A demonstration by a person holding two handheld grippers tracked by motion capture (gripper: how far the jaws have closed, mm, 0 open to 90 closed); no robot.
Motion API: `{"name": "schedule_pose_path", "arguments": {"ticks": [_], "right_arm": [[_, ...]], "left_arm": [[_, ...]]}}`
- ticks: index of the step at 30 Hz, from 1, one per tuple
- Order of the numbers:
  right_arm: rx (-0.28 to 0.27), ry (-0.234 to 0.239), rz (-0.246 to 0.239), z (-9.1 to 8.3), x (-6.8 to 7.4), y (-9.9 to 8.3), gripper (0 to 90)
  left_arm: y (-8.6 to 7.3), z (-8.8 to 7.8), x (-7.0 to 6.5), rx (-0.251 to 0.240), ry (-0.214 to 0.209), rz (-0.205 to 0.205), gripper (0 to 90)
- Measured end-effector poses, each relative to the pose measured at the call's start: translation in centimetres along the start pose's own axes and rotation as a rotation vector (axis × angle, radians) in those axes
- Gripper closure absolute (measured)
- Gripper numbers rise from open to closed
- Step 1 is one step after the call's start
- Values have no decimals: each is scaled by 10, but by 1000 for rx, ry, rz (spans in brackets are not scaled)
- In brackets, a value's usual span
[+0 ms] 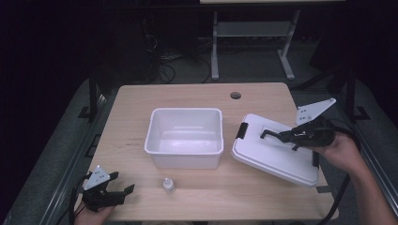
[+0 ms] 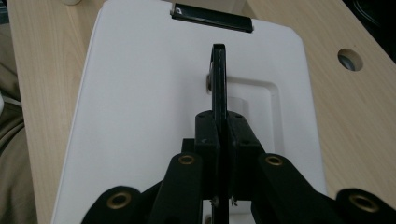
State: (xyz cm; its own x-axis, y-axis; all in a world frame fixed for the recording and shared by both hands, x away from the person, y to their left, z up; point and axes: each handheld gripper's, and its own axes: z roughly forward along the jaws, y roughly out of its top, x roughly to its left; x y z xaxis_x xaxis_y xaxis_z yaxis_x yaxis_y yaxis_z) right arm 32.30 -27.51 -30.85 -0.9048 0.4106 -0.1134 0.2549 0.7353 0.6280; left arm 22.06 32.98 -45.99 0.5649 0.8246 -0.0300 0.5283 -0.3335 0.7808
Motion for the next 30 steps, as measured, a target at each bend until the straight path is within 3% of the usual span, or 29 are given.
{"name": "schedule_pose_path", "arguments": {"ticks": [13,30], "right_arm": [[32,32,37,31,0,-22,841],[44,62,63,59,2,-35,841]], "left_arm": [[-1,1,-1,10,4,5,180],[-1,2,-1,15,3,8,181]]}}
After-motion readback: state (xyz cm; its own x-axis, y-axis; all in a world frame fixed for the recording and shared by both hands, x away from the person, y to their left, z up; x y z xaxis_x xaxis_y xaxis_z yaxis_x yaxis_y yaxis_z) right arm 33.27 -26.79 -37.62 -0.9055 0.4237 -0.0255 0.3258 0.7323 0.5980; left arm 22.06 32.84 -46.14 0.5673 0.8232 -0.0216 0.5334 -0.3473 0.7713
